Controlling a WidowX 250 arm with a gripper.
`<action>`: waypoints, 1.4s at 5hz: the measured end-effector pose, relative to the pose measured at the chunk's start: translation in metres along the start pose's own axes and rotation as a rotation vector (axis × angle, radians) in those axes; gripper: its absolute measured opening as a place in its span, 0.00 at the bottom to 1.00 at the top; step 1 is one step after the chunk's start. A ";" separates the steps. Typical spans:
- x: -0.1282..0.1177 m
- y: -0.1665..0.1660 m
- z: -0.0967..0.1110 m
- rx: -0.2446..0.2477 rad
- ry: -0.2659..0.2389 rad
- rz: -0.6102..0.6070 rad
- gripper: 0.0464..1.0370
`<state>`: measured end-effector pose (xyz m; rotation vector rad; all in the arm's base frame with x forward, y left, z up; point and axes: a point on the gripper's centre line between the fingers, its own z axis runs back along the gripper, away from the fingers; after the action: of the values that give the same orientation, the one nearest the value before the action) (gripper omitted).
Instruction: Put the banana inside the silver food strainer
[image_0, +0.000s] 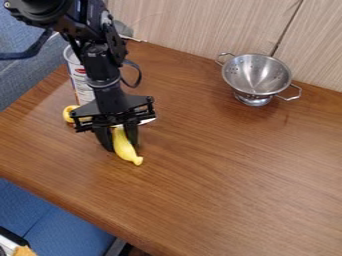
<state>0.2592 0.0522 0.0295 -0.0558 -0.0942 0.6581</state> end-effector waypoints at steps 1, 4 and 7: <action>-0.002 0.000 0.000 0.001 0.011 0.005 0.36; 0.015 -0.062 0.044 -0.122 -0.038 -0.001 0.36; 0.022 -0.184 0.054 -0.193 -0.037 -0.093 0.36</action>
<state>0.3825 -0.0787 0.0998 -0.2244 -0.1947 0.5558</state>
